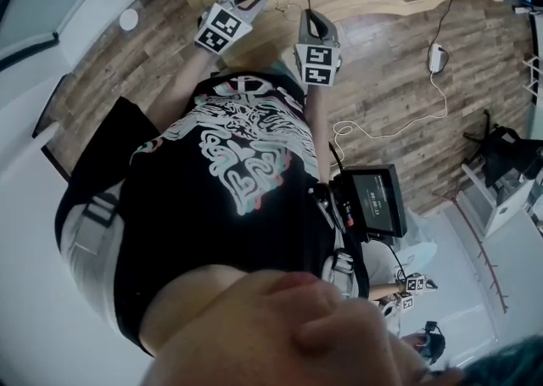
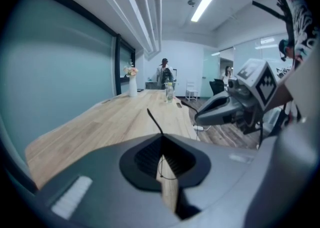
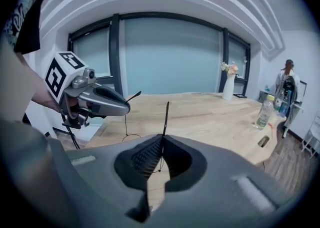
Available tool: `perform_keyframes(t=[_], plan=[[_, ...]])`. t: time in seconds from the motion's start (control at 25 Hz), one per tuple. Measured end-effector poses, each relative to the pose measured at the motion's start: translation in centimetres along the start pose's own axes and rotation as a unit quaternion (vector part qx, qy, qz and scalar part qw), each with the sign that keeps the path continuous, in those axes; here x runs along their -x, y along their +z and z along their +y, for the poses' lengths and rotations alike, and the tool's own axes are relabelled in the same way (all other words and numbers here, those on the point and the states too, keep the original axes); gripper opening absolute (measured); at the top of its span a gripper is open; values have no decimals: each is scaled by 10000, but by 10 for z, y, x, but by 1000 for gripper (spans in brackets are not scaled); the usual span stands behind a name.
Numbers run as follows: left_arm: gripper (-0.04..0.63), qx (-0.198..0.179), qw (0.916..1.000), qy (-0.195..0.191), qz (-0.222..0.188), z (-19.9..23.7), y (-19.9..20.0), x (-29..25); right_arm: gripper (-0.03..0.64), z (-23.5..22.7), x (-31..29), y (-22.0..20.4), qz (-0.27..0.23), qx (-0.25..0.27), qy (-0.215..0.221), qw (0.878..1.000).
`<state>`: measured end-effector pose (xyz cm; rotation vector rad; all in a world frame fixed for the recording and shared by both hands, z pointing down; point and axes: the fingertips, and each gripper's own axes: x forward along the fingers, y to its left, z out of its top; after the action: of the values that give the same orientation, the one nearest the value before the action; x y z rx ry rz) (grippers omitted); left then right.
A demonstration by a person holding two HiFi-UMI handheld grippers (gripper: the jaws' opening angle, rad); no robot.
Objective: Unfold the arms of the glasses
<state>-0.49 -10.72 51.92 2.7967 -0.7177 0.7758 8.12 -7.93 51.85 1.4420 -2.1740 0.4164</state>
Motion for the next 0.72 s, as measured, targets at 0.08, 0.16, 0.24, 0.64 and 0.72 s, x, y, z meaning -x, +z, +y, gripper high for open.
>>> perform_keyframes(t=[0.08, 0.16, 0.24, 0.64, 0.72], plan=[[-9, 14, 10000, -60, -59, -5, 1, 6, 3, 0, 6, 2, 2, 131, -80, 9999], [-9, -18, 9999, -92, -89, -9, 2, 9, 3, 5, 12, 6, 11, 359, -156, 9992], [-9, -34, 9999, -105, -126, -15, 5, 12, 3, 8, 21, 8, -24, 344, -267, 9990], [-9, -188, 9991, -278, -253, -40, 16, 14, 3, 4, 56, -3, -186, -9, -762, 9969], [-9, -214, 9989, -332, -241, -42, 17, 13, 3, 1, 58, -5, -183, -46, -805, 9966]])
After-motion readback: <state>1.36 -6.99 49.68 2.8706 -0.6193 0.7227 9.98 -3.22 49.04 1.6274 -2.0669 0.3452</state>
